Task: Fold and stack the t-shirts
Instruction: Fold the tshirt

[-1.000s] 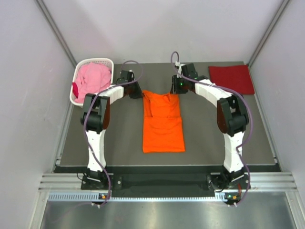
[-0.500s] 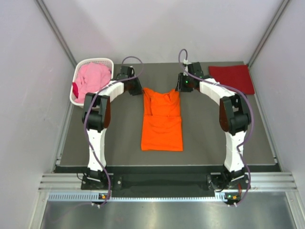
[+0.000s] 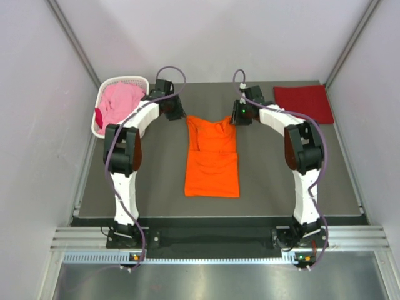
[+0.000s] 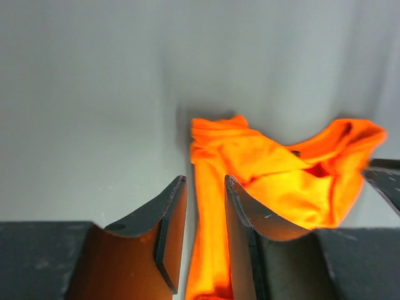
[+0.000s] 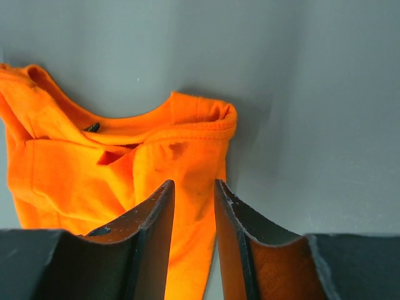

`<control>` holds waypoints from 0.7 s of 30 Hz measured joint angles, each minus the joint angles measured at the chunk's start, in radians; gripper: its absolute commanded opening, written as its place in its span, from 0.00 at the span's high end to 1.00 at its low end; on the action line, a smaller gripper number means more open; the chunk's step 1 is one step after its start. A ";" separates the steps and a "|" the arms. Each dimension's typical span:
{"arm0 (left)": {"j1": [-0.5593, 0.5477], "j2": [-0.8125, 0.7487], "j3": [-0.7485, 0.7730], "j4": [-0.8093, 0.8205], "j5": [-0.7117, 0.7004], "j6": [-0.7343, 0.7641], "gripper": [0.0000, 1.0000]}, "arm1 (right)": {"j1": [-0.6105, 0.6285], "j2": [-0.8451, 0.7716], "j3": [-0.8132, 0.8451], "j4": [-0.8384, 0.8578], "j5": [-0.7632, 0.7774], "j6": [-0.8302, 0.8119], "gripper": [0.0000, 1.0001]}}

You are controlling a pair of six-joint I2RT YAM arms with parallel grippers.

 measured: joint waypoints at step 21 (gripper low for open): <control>-0.539 -0.356 -0.544 0.285 0.020 -0.148 0.80 | -0.041 0.040 -0.040 0.090 -0.111 0.003 0.68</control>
